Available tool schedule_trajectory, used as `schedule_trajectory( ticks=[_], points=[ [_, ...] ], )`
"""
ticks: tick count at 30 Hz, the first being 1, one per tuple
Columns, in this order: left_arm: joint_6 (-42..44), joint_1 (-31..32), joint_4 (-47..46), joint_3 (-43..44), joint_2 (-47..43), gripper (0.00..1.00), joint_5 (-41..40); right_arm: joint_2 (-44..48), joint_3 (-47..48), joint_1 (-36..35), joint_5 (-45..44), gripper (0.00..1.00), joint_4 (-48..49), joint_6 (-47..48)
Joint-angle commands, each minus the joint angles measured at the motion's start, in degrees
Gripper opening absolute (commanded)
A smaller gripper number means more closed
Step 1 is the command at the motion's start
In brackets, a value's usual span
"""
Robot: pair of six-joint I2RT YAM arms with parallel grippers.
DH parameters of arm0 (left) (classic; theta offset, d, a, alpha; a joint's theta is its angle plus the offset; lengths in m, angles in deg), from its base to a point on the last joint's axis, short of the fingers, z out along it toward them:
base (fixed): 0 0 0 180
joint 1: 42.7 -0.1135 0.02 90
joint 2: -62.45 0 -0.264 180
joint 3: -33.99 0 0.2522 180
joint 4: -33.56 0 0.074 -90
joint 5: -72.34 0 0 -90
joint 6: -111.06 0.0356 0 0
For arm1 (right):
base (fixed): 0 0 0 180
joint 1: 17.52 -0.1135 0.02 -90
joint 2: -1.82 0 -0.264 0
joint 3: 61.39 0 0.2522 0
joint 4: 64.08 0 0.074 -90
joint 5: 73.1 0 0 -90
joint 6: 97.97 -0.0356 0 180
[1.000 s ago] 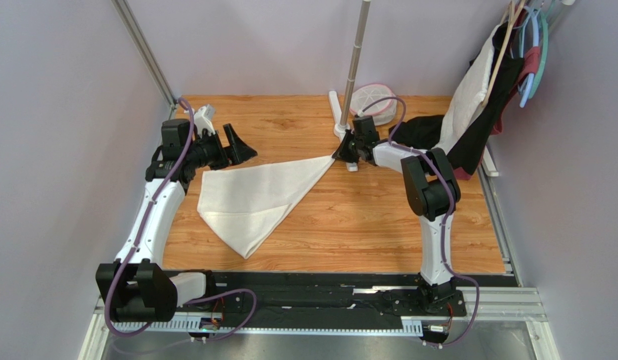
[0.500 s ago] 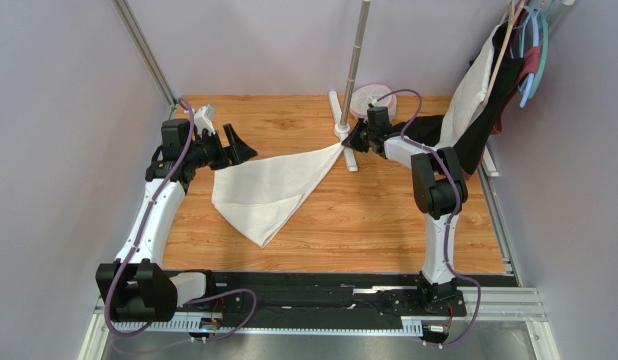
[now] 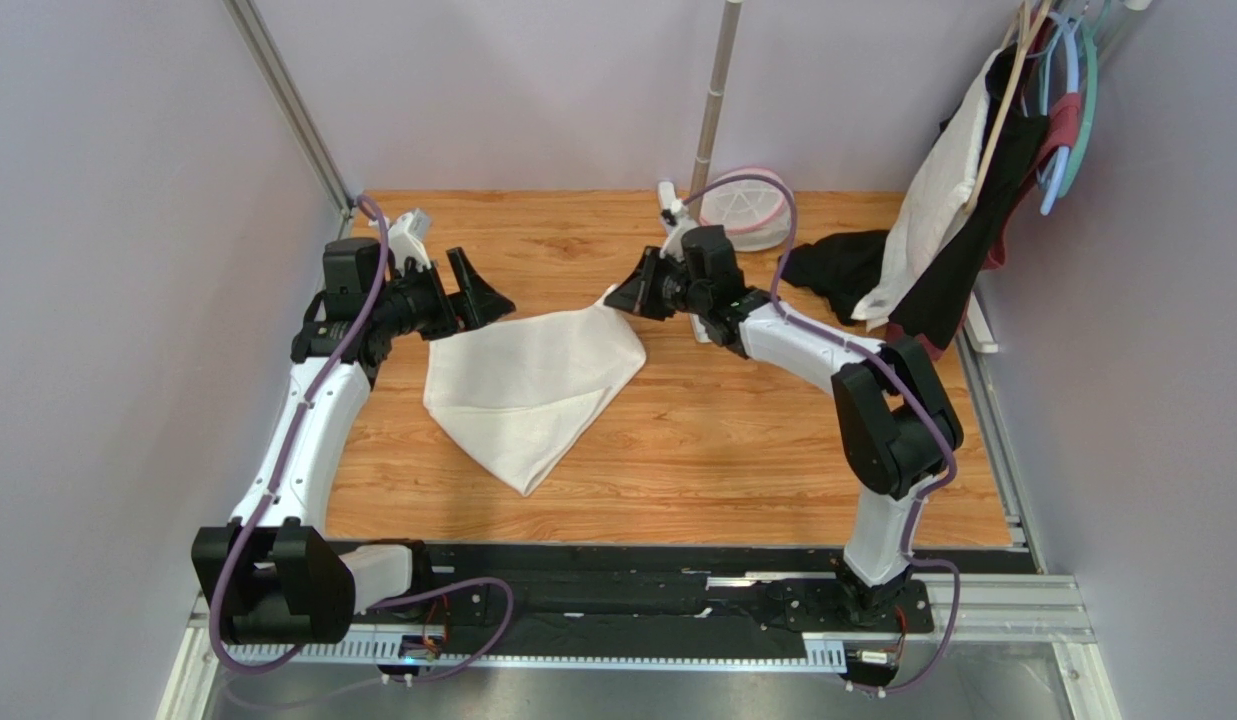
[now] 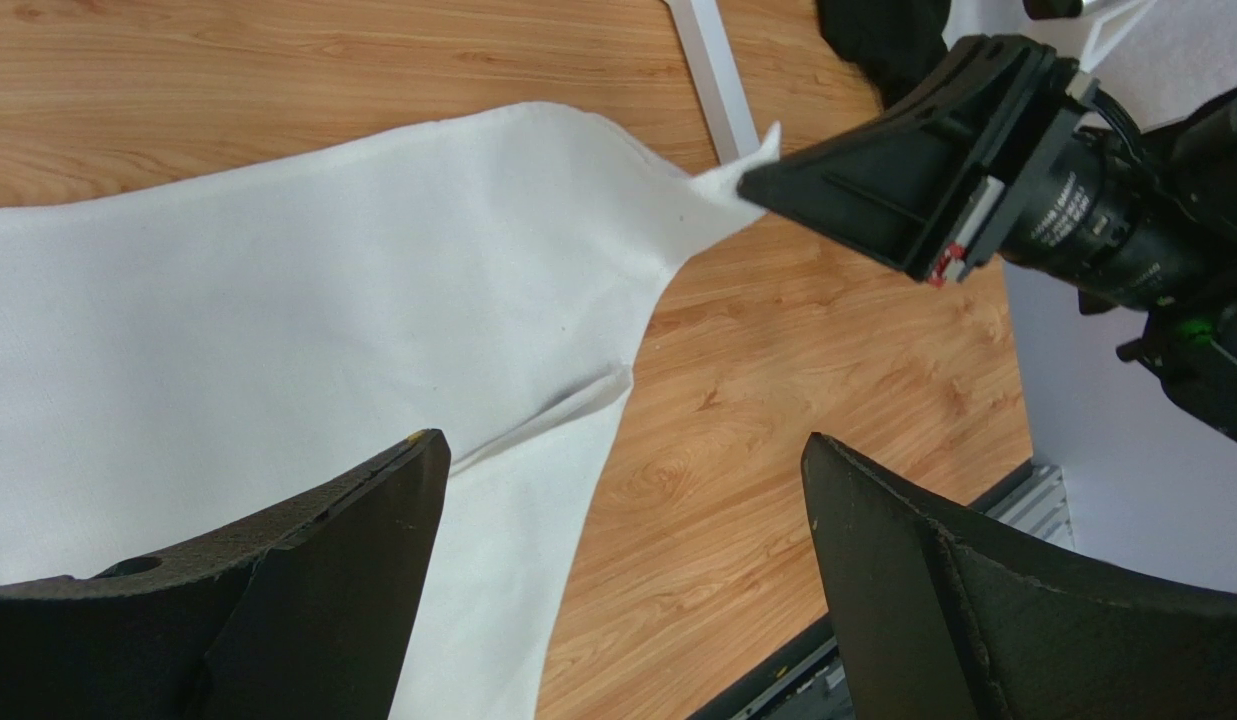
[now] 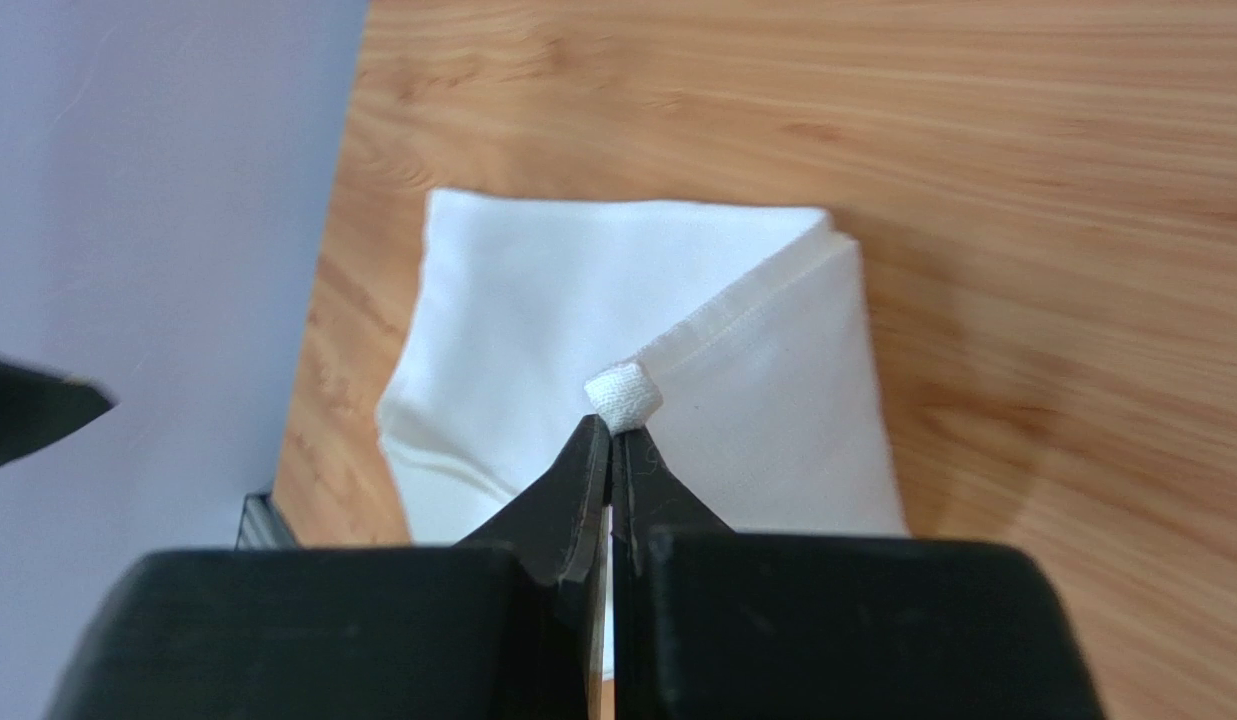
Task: Fold the napkin, place the utensils inside, and roll it up
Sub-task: Fold the napkin
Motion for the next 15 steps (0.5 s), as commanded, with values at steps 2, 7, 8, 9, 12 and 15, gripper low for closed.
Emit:
schedule_trajectory(
  ticks=[2, 7, 8, 9, 12, 15],
  points=[
    [-0.2, -0.6, -1.6, 0.7, -0.9, 0.96, 0.2, 3.5, -1.3, -5.9, 2.6, 0.0, 4.4, -1.4],
    [-0.2, -0.6, -1.6, 0.7, -0.9, 0.96, 0.3, 3.0, -1.5, -11.7, 3.7, 0.0, 6.0, -2.8],
    [-0.2, -0.6, -1.7, 0.7, -1.0, 0.96, 0.4, 2.4, -1.4, -13.0, 3.7, 0.0, 6.0, -3.0],
    [-0.2, -0.6, -1.6, 0.7, -1.0, 0.96, 0.3, 2.0, -1.3, -13.5, 3.8, 0.0, 6.2, -3.2],
    [-0.2, -0.5, -1.7, 0.7, -0.9, 0.96, 0.4, 1.5, -1.8, -14.8, 4.6, 0.0, 8.0, -4.7],
    [-0.2, -0.6, -1.6, 0.7, -1.2, 0.96, 0.4, 1.5, -1.6, -16.1, 5.1, 0.0, 8.3, -5.3]
  ],
)
